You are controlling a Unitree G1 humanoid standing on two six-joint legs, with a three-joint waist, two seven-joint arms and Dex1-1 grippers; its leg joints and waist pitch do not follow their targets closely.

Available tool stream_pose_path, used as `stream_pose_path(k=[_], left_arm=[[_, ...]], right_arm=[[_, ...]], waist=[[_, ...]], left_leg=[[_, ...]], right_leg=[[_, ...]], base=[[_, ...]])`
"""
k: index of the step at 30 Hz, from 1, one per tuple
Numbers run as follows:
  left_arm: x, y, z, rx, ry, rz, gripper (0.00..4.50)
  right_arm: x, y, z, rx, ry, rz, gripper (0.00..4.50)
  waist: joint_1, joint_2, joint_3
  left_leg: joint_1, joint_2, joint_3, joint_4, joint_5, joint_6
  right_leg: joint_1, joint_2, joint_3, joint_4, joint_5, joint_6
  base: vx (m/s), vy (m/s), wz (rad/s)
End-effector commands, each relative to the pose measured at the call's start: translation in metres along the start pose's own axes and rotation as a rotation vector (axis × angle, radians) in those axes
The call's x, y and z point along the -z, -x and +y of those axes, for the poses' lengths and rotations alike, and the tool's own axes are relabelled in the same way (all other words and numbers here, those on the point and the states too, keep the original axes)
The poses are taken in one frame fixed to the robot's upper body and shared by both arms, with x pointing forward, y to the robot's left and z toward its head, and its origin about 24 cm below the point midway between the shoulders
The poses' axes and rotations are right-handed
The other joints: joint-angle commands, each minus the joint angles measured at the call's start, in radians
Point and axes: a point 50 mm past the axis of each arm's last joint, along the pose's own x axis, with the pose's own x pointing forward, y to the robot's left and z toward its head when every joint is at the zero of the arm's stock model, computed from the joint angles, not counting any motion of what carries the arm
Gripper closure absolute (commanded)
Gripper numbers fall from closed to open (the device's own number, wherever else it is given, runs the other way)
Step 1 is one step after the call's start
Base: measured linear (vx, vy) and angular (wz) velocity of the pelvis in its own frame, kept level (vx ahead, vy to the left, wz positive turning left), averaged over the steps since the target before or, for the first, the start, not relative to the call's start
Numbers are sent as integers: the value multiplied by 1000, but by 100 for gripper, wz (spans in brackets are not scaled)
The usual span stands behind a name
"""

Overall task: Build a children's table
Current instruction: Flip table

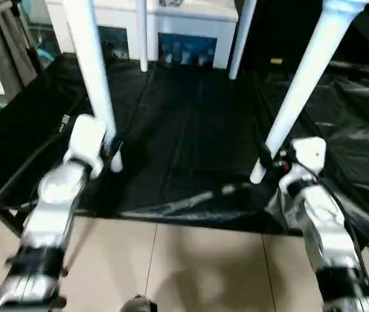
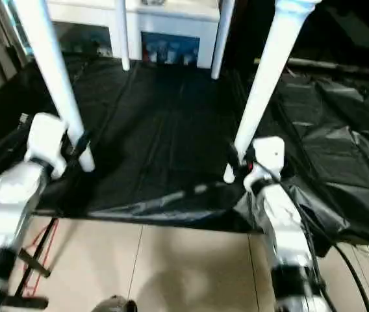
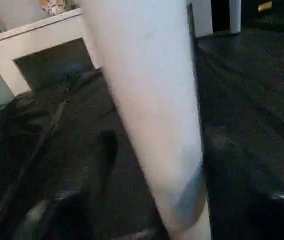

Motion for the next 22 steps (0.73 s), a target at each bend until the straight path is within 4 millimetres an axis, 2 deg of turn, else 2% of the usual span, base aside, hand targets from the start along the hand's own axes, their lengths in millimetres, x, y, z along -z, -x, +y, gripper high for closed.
stream_pose_path(k=[1,5,6,7,8,10,11,12,13,14,16,17,18,20,22], left_arm=[[-8,7,8,-20,4,-35,103],[-9,21,11,-55,32,-64,73],[-9,24,11,-62,40,-73,57],[-9,35,9,-71,89,-112,43],[-9,36,9,-72,95,-116,43],[-9,53,1,-55,215,-151,43],[-6,61,-5,-52,247,-139,43],[-4,66,-10,-51,267,-121,43],[-3,68,-12,-47,273,-119,43],[-1,75,-25,-30,295,-94,43],[0,77,-31,-22,302,-82,43],[1,82,-38,-50,313,-83,43],[1,82,-38,-58,312,-82,43],[3,84,-41,-80,307,-57,43],[4,85,-43,-74,303,-41,43]], right_arm=[[-5,6,-1,3,-18,-14,97],[-8,20,-1,18,-15,-24,65],[-9,23,0,20,-12,-28,54],[-12,34,0,21,-3,-42,48],[-12,35,0,21,-2,-43,48],[-17,51,2,9,-46,-61,48],[-18,58,3,0,-68,-55,48],[-18,63,3,-7,-78,-47,48],[-18,64,3,-9,-76,-40,48],[-17,70,3,-7,-73,-16,48],[-16,72,2,-3,-73,-8,48],[-16,73,1,9,-74,-4,48],[-16,73,1,10,-75,-3,48],[-16,72,0,19,-78,-1,48],[-16,72,0,22,-81,3,48]], waist=[[-4,18,-58],[-4,16,-55],[-4,16,-53],[-3,17,-51],[-2,19,-49],[0,17,-54],[0,18,-50],[0,21,-49],[-3,17,-45],[-3,17,-44],[0,15,-39],[-3,13,-35],[-5,9,-33],[-6,9,-31],[-11,4,-27]], left_leg=[[56,85,-55,-98,-478,-101],[55,87,-55,-101,-489,-103],[55,88,-55,-102,-505,-106],[57,87,-56,-103,-525,-110],[56,90,-58,-105,-541,-113],[59,91,-59,-105,-534,-112],[52,93,-58,-109,-523,-99],[54,93,-57,-110,-537,-97],[53,89,-56,-109,-555,-97],[57,87,-56,-107,-570,-101],[53,89,-58,-109,-565,-101],[59,87,-58,-106,-599,-110],[57,87,-61,-108,-604,-113],[59,85,-64,-106,-615,-120],[58,81,-70,-106,-626,-120]], right_leg=[[1,-74,50,-87,-180,-136],[0,-71,51,-90,-189,-135],[-1,-72,52,-93,-210,-130],[-3,-74,53,-97,-243,-123],[-2,-77,55,-101,-261,-117],[2,-75,53,-97,-237,-120],[4,-72,53,-98,-203,-122],[2,-68,53,-99,-198,-121],[0,-66,54,-103,-229,-113],[-3,-70,56,-110,-282,-102],[-1,-75,58,-116,-314,-89],[-8,-77,59,-126,-398,-73],[-5,-77,59,-128,-420,-68],[-7,-80,58,-135,-490,-45],[-6,-81,55,-141,-563,-25]], base=[[0,0,0],[0,0,0],[0,0,0],[0,0,0],[0,0,0],[0,0,0],[0,0,0],[0,0,0],[0,0,0],[0,0,0],[0,0,0],[0,0,0],[0,0,0],[0,0,0],[0,0,0]])
